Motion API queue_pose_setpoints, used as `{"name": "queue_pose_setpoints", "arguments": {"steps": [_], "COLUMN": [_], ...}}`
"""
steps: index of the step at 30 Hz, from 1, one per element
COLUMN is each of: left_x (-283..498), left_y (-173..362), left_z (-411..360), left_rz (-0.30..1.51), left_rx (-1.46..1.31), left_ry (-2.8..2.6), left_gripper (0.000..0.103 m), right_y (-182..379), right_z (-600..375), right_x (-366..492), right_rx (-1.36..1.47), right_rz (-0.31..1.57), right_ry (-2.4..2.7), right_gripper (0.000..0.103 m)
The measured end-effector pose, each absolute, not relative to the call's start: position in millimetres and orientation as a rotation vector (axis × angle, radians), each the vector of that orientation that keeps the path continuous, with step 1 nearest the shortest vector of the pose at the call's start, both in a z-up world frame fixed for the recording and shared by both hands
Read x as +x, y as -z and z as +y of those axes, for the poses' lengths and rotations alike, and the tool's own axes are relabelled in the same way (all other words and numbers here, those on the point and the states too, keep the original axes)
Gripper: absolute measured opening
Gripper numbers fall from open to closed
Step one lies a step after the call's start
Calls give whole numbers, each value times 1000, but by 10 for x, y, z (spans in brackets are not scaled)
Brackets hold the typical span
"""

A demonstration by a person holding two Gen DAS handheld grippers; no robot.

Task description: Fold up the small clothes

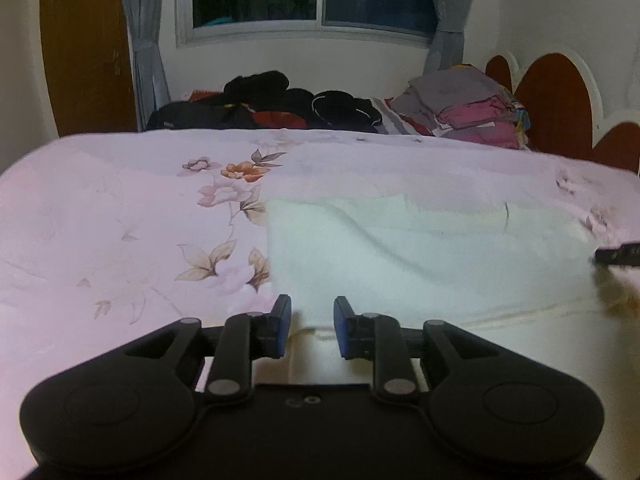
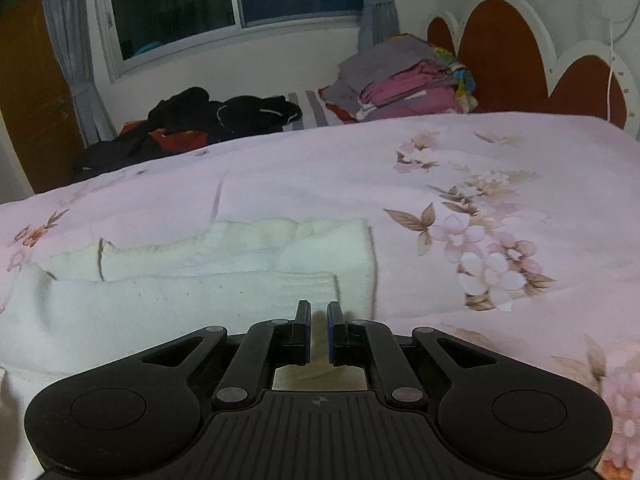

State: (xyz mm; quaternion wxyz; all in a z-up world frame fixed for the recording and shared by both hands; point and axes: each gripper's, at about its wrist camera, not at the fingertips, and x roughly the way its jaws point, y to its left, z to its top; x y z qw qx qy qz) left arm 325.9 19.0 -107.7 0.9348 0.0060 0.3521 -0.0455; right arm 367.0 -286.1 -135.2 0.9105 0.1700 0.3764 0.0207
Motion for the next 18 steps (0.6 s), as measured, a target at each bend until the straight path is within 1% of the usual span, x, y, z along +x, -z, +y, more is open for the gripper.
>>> {"name": "queue_pose_setpoints", "arguments": {"steps": [1, 2, 3, 6, 7, 8, 10, 13, 14, 15, 16, 18], "left_x": [3313, 3368, 3427, 3596, 3650, 3705, 3780, 3880, 3911, 3939, 3960, 4004], "left_y": [1075, 1074, 1079, 1128, 1149, 1166, 1188, 1234, 1249, 1267, 1282, 1321], "left_z": [193, 197, 200, 198, 205, 216, 217, 195, 188, 182, 175, 167], "left_rz": [725, 729, 732, 740, 748, 757, 762, 762, 764, 766, 768, 772], "left_rx": [-1, -10, -17, -23, -32, -48, -57, -47, -46, -47, -48, -50], "left_ry": [90, 86, 83, 66, 59, 57, 50, 47, 47, 47, 46, 43], "left_gripper": [25, 26, 27, 27, 27, 27, 27, 27, 27, 27, 27, 27], "right_y": [1356, 1359, 1347, 1361, 1378, 1395, 1438, 1508, 1507, 1501, 1490, 1453], "right_z": [-2860, -2865, -2863, -2818, -2807, -2794, -2769, -2771, -2769, -2761, -2758, -2752], "right_x": [3710, 3731, 3746, 3861, 3899, 3932, 3993, 4035, 4024, 4010, 3993, 3944], "right_rx": [364, 373, 372, 346, 343, 337, 327, 327, 320, 307, 300, 290], "right_rz": [775, 764, 745, 751, 756, 761, 782, 801, 801, 800, 802, 792], "right_ry": [-43, -41, -41, -57, -58, -62, -75, -76, -77, -81, -93, -109], "right_gripper": [45, 63, 75, 75, 74, 69, 43, 41, 37, 18, 3, 3]}}
